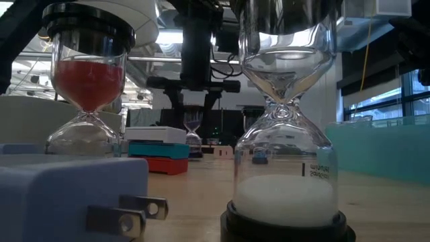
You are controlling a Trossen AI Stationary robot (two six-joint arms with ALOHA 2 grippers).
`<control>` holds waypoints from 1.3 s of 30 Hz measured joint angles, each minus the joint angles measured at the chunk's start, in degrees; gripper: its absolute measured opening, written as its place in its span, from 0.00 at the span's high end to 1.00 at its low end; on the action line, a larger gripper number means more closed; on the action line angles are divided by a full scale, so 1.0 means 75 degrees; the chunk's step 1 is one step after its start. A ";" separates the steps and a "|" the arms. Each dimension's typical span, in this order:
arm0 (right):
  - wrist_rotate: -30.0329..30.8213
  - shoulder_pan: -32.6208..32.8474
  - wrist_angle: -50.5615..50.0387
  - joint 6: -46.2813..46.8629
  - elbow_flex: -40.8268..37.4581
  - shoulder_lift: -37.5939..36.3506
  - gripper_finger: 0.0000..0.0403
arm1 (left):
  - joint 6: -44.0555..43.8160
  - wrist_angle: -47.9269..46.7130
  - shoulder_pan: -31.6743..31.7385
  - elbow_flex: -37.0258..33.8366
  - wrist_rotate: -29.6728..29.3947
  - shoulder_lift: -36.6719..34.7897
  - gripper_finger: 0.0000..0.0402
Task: Pick & Place Office items
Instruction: Put the the bottom blue hourglass into the gray bin
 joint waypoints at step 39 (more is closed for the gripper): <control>0.0000 -0.0003 0.0000 -0.0002 0.0000 0.0000 0.01 | -0.2994 -0.3082 -0.2197 -0.2512 -0.0322 -0.4941 0.51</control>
